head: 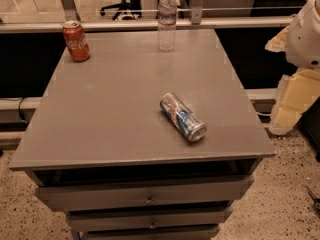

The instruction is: Pick redbull can

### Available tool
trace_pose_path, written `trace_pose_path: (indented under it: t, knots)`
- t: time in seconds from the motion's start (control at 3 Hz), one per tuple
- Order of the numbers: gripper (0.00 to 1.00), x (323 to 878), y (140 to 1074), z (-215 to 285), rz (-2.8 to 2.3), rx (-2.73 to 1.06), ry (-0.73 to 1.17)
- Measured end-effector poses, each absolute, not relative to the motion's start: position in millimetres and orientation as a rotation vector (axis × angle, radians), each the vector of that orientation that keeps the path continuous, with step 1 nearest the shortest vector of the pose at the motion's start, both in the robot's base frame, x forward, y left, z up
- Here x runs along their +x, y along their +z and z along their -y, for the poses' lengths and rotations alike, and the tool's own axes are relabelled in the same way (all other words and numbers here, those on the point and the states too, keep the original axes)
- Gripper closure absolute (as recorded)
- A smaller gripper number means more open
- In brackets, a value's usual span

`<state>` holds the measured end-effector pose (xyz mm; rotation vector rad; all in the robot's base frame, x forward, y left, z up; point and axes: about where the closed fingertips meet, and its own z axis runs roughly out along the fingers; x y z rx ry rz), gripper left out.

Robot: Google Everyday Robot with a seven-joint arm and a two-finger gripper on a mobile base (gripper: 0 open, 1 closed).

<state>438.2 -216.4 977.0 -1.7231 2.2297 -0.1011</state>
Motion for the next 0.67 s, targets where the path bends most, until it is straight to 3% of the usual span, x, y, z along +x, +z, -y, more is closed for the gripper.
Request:
trace_pose_path:
  t: [0.67]
  knots:
    - [0.0, 448, 967, 200, -2.239, -1.708, -0.065]
